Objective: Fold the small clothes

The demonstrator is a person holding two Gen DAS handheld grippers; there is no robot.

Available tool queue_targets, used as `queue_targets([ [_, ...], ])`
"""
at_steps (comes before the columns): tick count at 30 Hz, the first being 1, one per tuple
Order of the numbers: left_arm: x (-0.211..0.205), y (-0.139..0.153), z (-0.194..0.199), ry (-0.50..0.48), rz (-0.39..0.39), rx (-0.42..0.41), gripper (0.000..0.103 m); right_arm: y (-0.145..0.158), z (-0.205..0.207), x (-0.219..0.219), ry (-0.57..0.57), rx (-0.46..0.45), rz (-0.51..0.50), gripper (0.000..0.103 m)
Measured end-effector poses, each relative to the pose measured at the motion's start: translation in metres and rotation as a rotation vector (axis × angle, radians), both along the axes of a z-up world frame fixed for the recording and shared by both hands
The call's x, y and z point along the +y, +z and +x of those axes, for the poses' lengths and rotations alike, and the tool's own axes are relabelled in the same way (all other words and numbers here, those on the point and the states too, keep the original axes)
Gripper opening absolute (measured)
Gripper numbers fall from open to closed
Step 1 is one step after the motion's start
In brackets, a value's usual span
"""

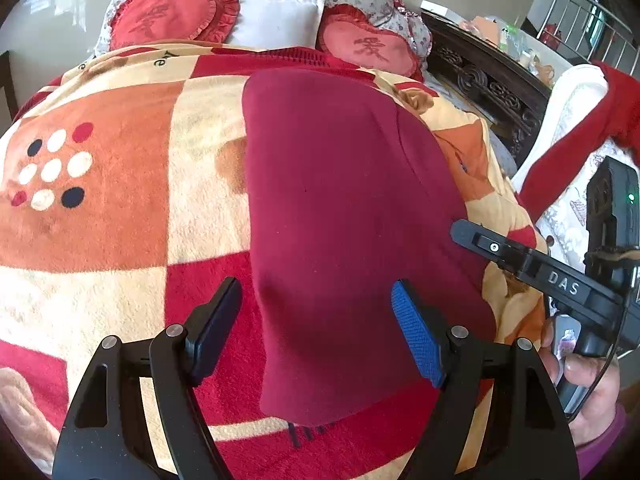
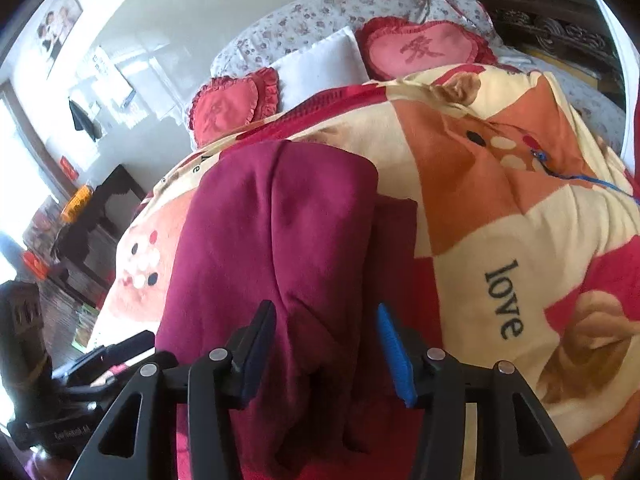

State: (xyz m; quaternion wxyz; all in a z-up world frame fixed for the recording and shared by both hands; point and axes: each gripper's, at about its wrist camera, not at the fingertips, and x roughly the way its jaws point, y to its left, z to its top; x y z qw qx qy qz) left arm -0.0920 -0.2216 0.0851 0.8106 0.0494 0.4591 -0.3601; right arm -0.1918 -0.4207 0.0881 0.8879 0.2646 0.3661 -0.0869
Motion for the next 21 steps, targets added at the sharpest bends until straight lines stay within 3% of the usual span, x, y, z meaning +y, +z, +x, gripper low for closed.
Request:
queue_targets([
  [2, 0.0, -0.001, 0.001, 0.004, 0.0, 0.011, 0.077, -0.005, 0.008, 0.003, 0.03, 0.012, 0.015, 0.048],
  [4, 0.001, -0.002, 0.001, 0.002, 0.007, 0.015, 0.077, -0.007, 0.01, 0.005, 0.038, 0.024, 0.001, 0.026],
  [6, 0.003, -0.002, 0.0, 0.0, 0.006, 0.01, 0.077, -0.001, 0.002, 0.007, 0.036, 0.0, -0.04, 0.019],
  [8, 0.004, -0.002, 0.002, 0.005, 0.002, 0.01, 0.077, 0.002, -0.005, 0.003, 0.016, -0.011, -0.054, 0.018],
  [11, 0.003, -0.005, 0.008, 0.014, -0.02, 0.039, 0.077, -0.018, -0.001, -0.001, -0.006, 0.044, -0.06, 0.017],
  [14, 0.002, -0.007, 0.014, 0.017, -0.055, 0.083, 0.077, -0.019, -0.004, -0.005, -0.004, 0.015, -0.023, 0.017],
  [15, 0.002, -0.008, 0.016, 0.017, -0.065, 0.093, 0.077, -0.015, -0.007, -0.009, -0.004, -0.012, 0.005, 0.018],
  [17, 0.002, -0.009, 0.021, 0.011, -0.086, 0.111, 0.078, -0.011, -0.011, -0.016, -0.013, -0.042, 0.042, 0.042],
  [18, 0.001, -0.009, 0.023, 0.008, -0.097, 0.12, 0.079, -0.009, -0.015, -0.021, -0.04, -0.057, 0.033, 0.06],
  [19, 0.001, -0.01, 0.025, 0.006, -0.105, 0.126, 0.079, -0.007, -0.018, -0.024, -0.061, -0.082, 0.026, 0.067],
  [21, -0.002, -0.013, 0.03, -0.007, -0.118, 0.145, 0.08, -0.008, -0.021, -0.035, -0.081, -0.129, 0.053, 0.071],
])
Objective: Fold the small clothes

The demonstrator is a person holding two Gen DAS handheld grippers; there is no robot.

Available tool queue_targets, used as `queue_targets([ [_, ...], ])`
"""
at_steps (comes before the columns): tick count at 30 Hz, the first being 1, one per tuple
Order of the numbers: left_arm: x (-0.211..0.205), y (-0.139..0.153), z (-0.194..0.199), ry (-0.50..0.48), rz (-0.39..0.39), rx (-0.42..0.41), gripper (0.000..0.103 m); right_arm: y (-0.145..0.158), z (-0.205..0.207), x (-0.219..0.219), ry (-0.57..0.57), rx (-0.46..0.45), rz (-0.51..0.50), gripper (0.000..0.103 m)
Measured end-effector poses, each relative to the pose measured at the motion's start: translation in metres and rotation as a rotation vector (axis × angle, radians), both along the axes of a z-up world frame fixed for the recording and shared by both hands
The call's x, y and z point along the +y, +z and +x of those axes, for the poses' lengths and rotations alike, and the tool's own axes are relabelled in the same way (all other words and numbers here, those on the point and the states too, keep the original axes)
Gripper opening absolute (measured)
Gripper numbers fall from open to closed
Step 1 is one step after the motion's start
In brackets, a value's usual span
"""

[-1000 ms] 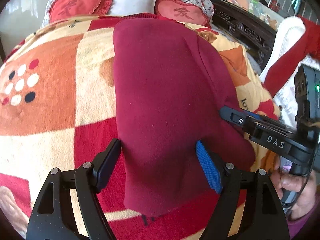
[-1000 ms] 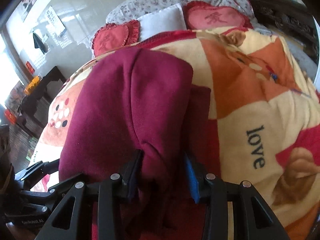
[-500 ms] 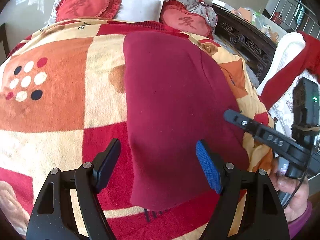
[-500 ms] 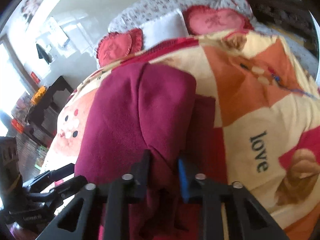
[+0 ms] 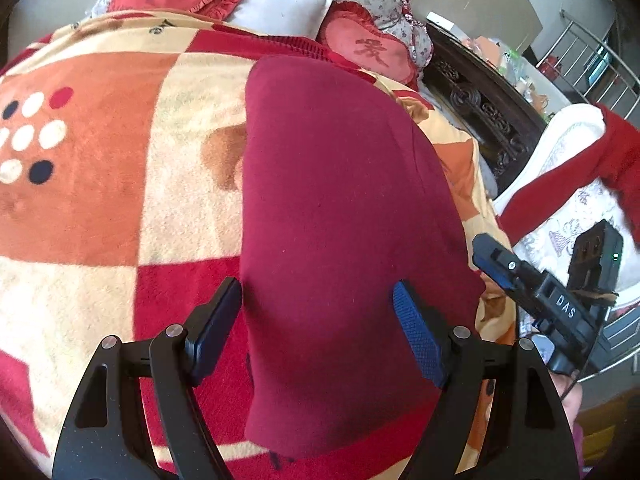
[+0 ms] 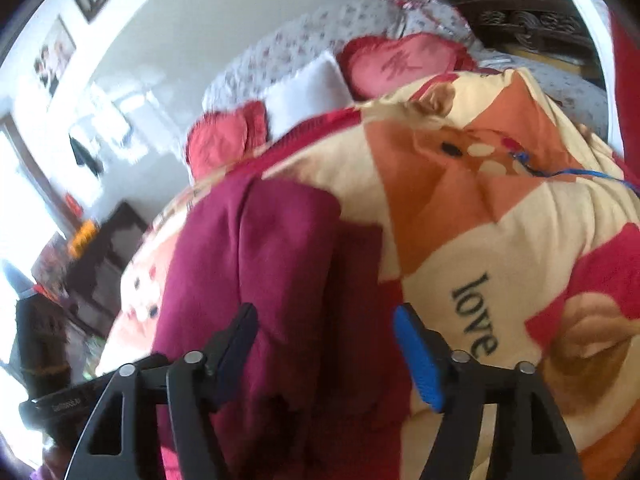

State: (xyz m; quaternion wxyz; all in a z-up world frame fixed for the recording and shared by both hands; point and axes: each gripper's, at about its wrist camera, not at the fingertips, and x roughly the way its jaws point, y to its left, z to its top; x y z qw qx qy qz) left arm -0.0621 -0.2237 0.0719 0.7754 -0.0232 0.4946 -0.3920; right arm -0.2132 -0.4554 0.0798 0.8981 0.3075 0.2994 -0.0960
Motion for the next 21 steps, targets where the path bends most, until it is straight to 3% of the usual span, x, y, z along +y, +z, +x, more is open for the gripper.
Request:
queue_targets([
  [3, -0.005, -0.005, 0.007, -0.012, -0.006, 0.02, 0.084, -0.013, 0.011, -0.015, 0.018, -0.018, 0.096, 0.083],
  [7, -0.013, -0.014, 0.015, -0.032, -0.02, 0.063, 0.09, -0.03, 0.032, -0.02, 0.098, -0.012, 0.202, 0.083],
  [14, -0.03, -0.032, 0.025, -0.06, -0.021, 0.164, 0.093, -0.037, 0.06, -0.006, 0.168, 0.013, 0.167, 0.086],
  [17, -0.032, -0.03, 0.024, -0.055, -0.027, 0.172, 0.092, -0.03, 0.063, 0.003, 0.191, 0.02, 0.123, 0.065],
  [19, -0.029, -0.025, 0.021, -0.048, -0.033, 0.154, 0.085, -0.023, 0.061, 0.008, 0.199, 0.018, 0.09, 0.048],
  [21, -0.023, -0.016, 0.017, -0.047, -0.041, 0.143, 0.075, -0.011, 0.056, 0.014, 0.207, 0.014, 0.07, 0.042],
])
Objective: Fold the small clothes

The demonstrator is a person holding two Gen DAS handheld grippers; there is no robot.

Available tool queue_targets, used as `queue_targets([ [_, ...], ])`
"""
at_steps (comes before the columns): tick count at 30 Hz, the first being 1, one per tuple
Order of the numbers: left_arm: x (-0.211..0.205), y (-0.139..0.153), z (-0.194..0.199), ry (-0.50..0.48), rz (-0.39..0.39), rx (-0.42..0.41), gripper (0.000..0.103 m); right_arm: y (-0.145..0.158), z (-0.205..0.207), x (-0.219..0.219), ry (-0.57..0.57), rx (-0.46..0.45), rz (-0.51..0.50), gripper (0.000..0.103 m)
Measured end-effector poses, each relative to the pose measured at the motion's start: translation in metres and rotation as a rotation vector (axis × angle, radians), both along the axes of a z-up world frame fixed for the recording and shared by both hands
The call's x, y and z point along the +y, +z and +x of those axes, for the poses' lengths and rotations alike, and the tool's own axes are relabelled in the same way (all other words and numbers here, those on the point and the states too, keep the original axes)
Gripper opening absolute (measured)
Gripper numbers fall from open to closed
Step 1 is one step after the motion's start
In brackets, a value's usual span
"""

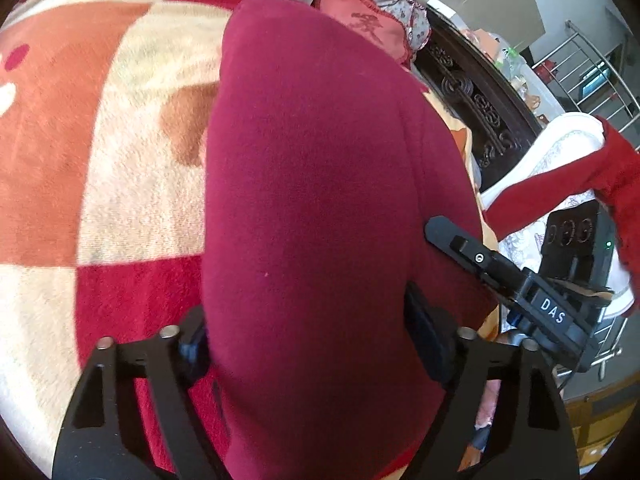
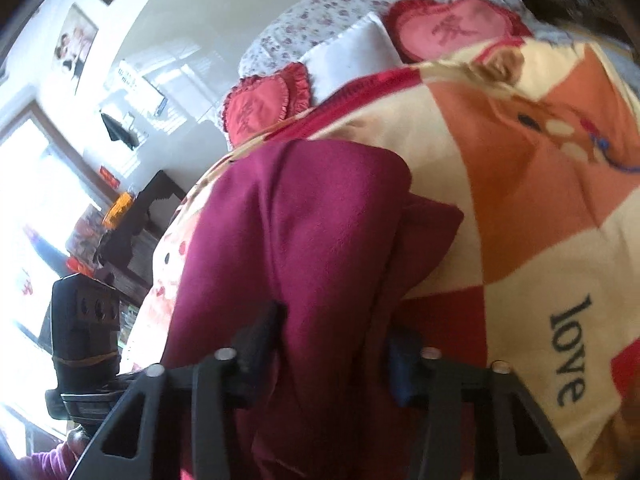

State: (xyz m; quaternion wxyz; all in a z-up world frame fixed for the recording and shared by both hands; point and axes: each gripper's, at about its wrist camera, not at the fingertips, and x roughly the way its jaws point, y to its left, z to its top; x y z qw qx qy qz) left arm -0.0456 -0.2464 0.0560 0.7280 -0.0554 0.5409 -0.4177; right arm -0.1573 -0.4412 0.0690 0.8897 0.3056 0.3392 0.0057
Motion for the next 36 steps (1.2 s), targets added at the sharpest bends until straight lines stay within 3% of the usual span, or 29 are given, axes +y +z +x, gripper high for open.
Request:
queue_targets([
  [4, 0.026, 0.023, -0.008, 0.007, -0.025, 0.026, 0.072, 0.025, -0.011, 0.019, 0.038, -0.013, 0.009, 0.039],
  [10, 0.094, 0.051, -0.047, 0.03, 0.026, 0.007, 0.072, 0.04, -0.039, 0.066, 0.13, 0.015, 0.056, 0.039],
  [14, 0.127, 0.025, -0.069, 0.067, 0.087, 0.036, 0.072, 0.017, -0.049, 0.099, 0.166, 0.073, 0.062, 0.04],
  [17, 0.139, -0.007, -0.074, 0.096, 0.125, 0.076, 0.073, -0.012, -0.048, 0.11, 0.13, 0.197, 0.005, 0.043],
  [20, 0.149, -0.004, -0.074, 0.119, 0.103, 0.072, 0.076, 0.003, -0.065, 0.108, 0.105, 0.157, 0.002, 0.046],
  [24, 0.158, 0.009, -0.08, 0.128, 0.127, 0.026, 0.076, 0.037, -0.08, 0.124, 0.151, 0.083, -0.096, 0.046],
  [28, 0.166, 0.023, -0.095, 0.144, 0.162, -0.08, 0.076, 0.053, -0.082, 0.161, 0.247, 0.014, -0.18, 0.046],
  [33, 0.171, 0.035, -0.102, 0.163, 0.196, -0.191, 0.076, 0.019, -0.069, 0.187, 0.256, 0.15, -0.336, 0.043],
  [36, 0.176, 0.036, -0.105, 0.182, 0.225, -0.228, 0.076, 0.001, -0.07, 0.185, 0.231, 0.193, -0.354, 0.043],
])
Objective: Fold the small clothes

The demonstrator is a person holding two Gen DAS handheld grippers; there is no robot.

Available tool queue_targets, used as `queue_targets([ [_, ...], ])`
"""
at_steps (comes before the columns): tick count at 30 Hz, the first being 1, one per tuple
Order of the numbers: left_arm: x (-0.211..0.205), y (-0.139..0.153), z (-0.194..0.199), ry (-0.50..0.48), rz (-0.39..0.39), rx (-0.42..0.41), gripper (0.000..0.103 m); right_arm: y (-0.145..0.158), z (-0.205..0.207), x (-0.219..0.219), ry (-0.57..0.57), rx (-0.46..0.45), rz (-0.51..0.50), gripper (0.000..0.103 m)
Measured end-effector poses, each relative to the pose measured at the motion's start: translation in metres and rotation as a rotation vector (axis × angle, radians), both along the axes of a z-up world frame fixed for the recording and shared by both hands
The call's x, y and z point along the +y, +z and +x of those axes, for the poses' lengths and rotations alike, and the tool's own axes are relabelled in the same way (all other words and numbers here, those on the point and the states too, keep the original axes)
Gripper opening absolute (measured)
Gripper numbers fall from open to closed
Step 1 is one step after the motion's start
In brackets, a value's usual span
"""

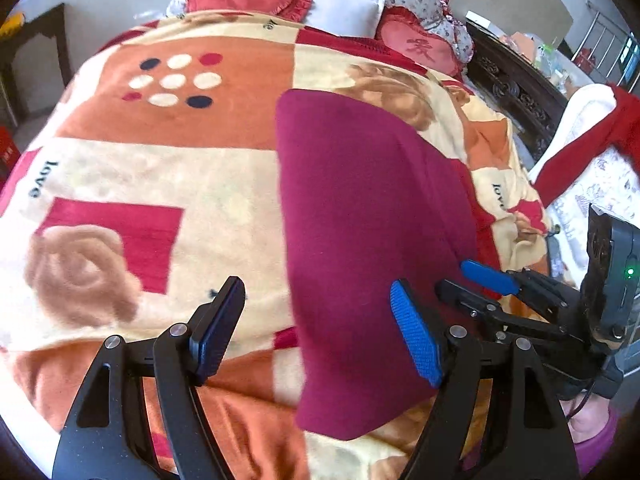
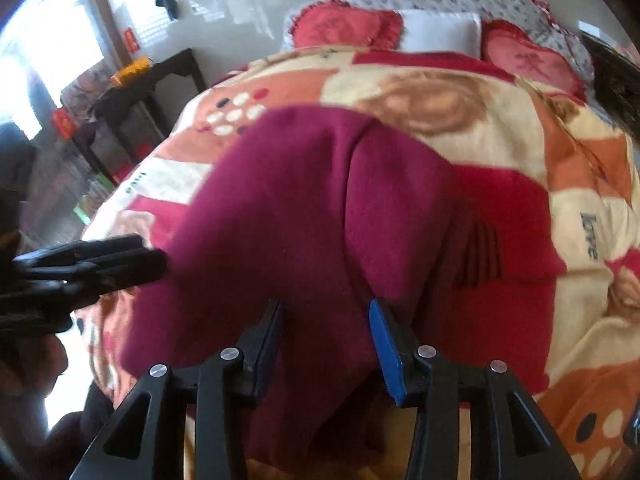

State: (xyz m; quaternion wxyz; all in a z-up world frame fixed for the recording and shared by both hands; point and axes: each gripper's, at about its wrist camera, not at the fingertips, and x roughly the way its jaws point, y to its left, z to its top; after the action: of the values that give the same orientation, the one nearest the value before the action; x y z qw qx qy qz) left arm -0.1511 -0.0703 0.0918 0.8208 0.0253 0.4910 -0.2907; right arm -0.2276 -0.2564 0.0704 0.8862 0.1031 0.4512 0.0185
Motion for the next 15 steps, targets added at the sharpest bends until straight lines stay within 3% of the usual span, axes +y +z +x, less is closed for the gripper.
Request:
queue_targets([
  [8, -0.008, 0.014, -0.01, 0.005, 0.018, -0.07, 0.076, 0.023, -0.022, -0.005, -0.053, -0.045, 0.026, 0.043],
  [15, -0.006, 0.03, -0.019, 0.013, 0.014, -0.121, 0.076, 0.054, -0.038, 0.002, -0.111, -0.118, 0.012, 0.052],
])
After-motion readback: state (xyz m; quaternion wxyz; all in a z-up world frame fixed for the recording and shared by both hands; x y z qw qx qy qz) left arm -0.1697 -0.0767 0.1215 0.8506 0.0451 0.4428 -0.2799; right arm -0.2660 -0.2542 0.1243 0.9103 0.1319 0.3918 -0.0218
